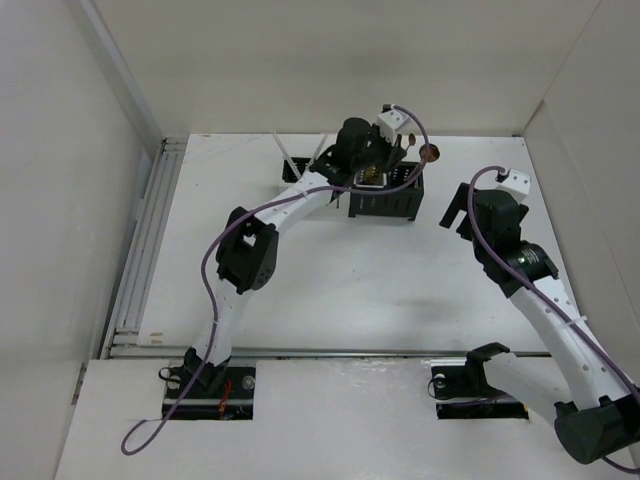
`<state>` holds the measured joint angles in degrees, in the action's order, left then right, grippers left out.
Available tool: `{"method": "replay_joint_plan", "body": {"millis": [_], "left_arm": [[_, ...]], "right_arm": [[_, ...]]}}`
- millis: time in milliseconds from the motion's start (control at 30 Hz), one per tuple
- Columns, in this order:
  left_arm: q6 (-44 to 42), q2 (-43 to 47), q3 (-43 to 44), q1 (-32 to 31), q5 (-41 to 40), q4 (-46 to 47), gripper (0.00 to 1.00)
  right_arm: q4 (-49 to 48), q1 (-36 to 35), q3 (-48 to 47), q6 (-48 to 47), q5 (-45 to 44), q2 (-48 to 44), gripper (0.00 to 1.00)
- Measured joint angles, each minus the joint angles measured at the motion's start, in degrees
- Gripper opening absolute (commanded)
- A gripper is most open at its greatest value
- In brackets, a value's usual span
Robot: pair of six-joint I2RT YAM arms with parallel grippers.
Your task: Sort the eating utensils into containers
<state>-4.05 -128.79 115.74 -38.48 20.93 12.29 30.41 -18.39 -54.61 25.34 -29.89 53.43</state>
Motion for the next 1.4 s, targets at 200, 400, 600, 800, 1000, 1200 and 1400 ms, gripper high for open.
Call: {"method": "replay_joint_plan", "body": {"millis": [200,400,600,800,1000,1200,1400], "left_arm": [[3.32,-4.96,0.79,-0.57,-0.24,7.72,0.00],[4.17,-7.69,1.40,-0.61,-1.81,13.33,0.19],[3.23,-8.20,0.94,-0.72,-0.94,13.46,0.71],[3.13,-7.17,0.94,-0.59,-1.14,7.48,0.78],[1.03,-2.12,5.66,0.46,-10.29,-3.48,0.88],[-7.98,12.28,4.24,5.81,-30.16,-5.51,0.97],[-6.12,24.17,1.20,23.39,-44.00,-15.52,0.99]], "right_arm": [[5.51,0.00,-2.97,0.00,-1.57,-1.27,0.99],[9.94,0.37,-5.44,-0.04,-3.56,-2.01,0.99],[11.63,0.42,-6.99,-1.09,-4.61,-2.27,0.99],[10.32,0.42,-8.37,-4.68,-5.16,-1.84,0.99],[3.43,2.95,-8.52,-8.37,-1.55,0.13,0.99],[-1.40,10.75,-16.28,-9.92,7.85,14.53,0.99],[-2.12,17.73,-23.19,-10.16,13.94,29.49,0.99]]}}
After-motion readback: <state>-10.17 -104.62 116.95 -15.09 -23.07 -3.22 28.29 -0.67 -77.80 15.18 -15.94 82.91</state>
